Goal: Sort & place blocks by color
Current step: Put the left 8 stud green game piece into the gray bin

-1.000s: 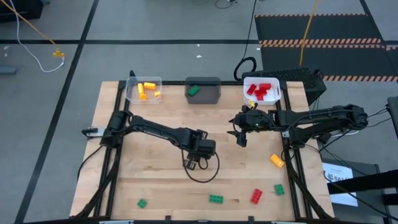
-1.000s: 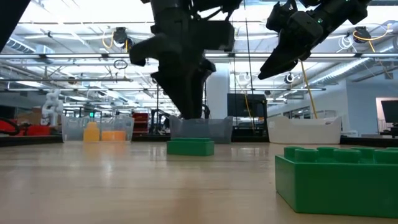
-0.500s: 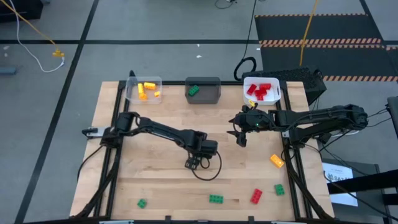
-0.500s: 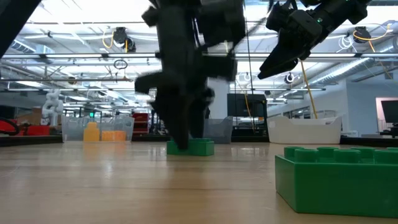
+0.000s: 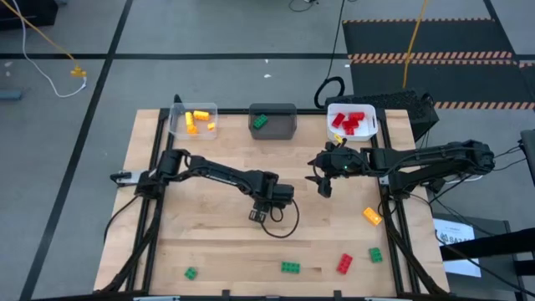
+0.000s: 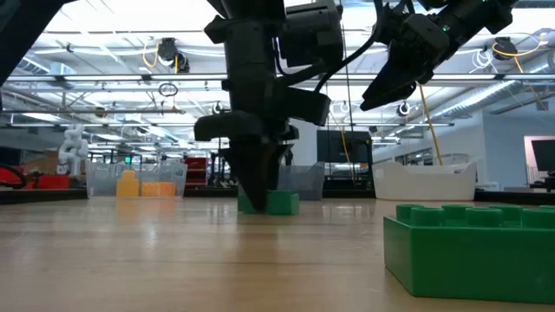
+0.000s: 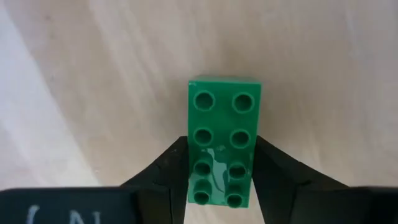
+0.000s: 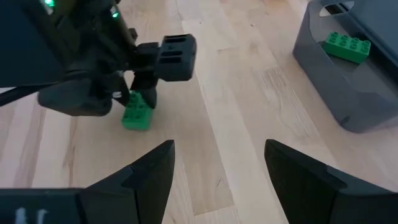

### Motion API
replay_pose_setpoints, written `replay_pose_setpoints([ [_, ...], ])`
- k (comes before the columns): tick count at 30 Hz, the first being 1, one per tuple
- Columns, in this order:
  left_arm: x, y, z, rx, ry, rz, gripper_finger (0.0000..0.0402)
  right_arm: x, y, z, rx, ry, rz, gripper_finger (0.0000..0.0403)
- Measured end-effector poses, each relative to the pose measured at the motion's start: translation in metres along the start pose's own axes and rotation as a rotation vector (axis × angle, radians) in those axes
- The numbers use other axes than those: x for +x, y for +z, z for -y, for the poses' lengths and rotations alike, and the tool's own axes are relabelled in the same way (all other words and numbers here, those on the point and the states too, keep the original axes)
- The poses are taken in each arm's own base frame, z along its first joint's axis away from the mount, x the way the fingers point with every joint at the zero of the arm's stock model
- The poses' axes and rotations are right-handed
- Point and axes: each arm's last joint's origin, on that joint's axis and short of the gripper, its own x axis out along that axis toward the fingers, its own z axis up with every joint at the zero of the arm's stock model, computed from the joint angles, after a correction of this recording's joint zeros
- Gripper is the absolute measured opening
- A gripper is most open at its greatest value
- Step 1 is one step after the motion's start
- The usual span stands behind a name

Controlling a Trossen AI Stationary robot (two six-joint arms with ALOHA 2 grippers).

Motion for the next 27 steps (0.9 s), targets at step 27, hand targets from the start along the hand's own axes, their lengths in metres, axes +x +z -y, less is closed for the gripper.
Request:
replay_pose_setpoints([
  [27,-0.125,-0.020,-0.033,-0.198,0.050,0.368,0.0156,-0.010,0.007,-0.056,-0.871,0.052,0.242,0.0242],
])
